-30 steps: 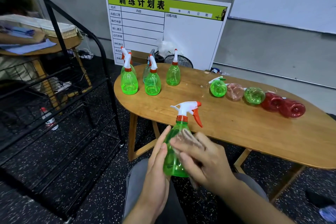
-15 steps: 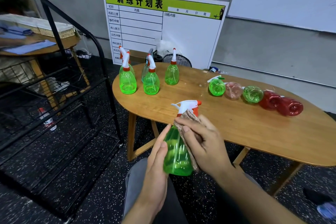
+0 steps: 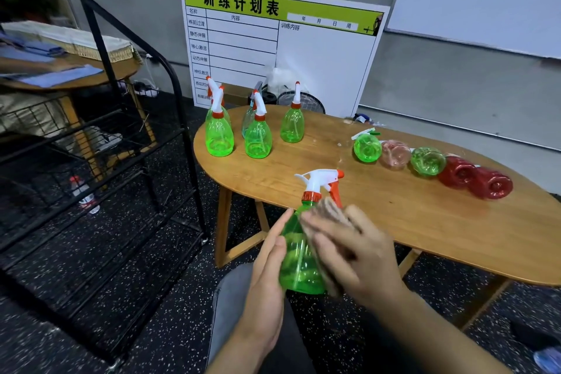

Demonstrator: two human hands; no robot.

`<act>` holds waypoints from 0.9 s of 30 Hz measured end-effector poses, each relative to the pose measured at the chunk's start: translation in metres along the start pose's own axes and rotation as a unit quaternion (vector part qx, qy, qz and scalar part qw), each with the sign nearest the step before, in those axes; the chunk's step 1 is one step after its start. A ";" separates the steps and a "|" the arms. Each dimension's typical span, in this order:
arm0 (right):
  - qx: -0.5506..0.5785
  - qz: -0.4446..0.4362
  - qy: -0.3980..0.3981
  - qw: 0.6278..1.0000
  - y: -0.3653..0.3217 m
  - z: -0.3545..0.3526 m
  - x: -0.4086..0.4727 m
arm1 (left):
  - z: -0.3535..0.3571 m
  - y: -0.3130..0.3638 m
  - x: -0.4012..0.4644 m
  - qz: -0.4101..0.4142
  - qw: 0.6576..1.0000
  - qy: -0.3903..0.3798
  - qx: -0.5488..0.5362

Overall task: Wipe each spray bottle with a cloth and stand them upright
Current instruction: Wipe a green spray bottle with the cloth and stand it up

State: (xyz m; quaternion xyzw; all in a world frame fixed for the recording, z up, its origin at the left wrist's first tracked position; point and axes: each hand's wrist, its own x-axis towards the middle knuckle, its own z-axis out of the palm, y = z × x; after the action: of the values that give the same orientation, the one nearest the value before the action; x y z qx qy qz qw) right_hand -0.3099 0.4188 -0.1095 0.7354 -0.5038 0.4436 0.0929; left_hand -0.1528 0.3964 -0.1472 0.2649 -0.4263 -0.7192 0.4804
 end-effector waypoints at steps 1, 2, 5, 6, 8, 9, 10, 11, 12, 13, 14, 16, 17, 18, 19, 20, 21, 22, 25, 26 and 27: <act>0.025 0.053 0.014 0.998 0.002 0.000 0.009 | 0.000 0.000 0.000 0.004 1.000 -0.001 0.005; 0.044 0.096 0.018 0.994 0.005 0.002 0.016 | 0.000 0.000 0.000 0.006 1.000 -0.002 0.012; 0.066 0.121 -0.010 0.990 0.005 0.013 0.016 | -0.001 0.000 0.000 0.008 1.000 0.003 0.017; 0.055 0.097 -0.022 0.994 0.002 0.016 0.011 | -0.002 0.000 0.000 0.009 1.000 0.006 0.016; 0.016 0.026 -0.047 0.998 -0.003 0.019 -0.003 | -0.004 -0.002 0.001 0.002 1.000 0.011 0.009; -0.005 -0.016 -0.057 0.998 -0.004 0.019 -0.012 | -0.004 -0.002 0.001 -0.003 1.000 0.012 0.005; -0.023 -0.059 -0.067 0.996 -0.005 0.019 -0.020 | -0.005 -0.002 0.000 -0.006 1.000 0.010 0.003; -0.040 -0.099 -0.076 0.991 -0.006 0.019 -0.027 | -0.005 -0.001 0.000 -0.010 1.000 0.008 0.000; -0.058 -0.133 -0.084 0.986 -0.006 0.018 -0.033 | -0.005 0.000 0.000 -0.013 1.000 0.006 -0.002; -0.076 -0.159 -0.090 0.980 -0.008 0.017 -0.035 | -0.005 0.001 -0.001 -0.015 1.000 0.002 -0.006; -0.090 -0.173 -0.094 0.976 -0.009 0.017 -0.037 | -0.005 0.002 -0.001 -0.015 1.000 0.000 -0.010; -0.094 -0.170 -0.090 0.977 -0.014 0.015 -0.036 | -0.006 0.003 -0.002 -0.011 1.000 0.002 -0.017; -0.080 -0.156 -0.079 0.981 -0.016 0.014 -0.035 | -0.006 0.003 -0.003 -0.006 1.000 0.006 -0.019; -0.055 -0.131 -0.062 0.988 -0.018 0.013 -0.034 | -0.004 0.004 -0.003 0.002 1.000 0.011 -0.019; -0.024 -0.096 -0.040 0.994 -0.018 0.012 -0.033 | -0.003 0.006 -0.003 0.009 1.000 0.019 -0.011; 0.005 -0.056 -0.014 0.998 -0.018 0.009 -0.031 | -0.001 0.007 -0.003 0.016 0.999 0.031 0.004; 0.029 -0.015 0.009 0.999 -0.016 0.007 -0.029 | -0.001 0.008 -0.003 0.025 0.999 0.041 0.015; 0.044 0.022 0.028 0.998 -0.013 0.005 -0.025 | -0.001 0.009 -0.003 0.030 0.999 0.042 0.011; 0.076 0.107 0.069 0.989 -0.002 -0.001 -0.006 | -0.002 0.007 -0.001 0.027 0.999 0.019 -0.027; 0.090 0.132 0.076 0.984 0.000 -0.002 0.001 | -0.001 0.007 -0.002 0.025 0.999 0.008 -0.035; 0.095 0.147 0.078 0.981 0.003 -0.004 0.008 | -0.001 0.007 -0.002 0.022 0.999 -0.001 -0.035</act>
State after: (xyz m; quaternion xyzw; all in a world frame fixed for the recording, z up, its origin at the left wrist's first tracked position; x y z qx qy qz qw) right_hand -0.3135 0.4144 -0.1022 0.6221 -0.5529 0.5543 -0.0047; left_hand -0.1477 0.3970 -0.1414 0.2376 -0.4077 -0.7230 0.5046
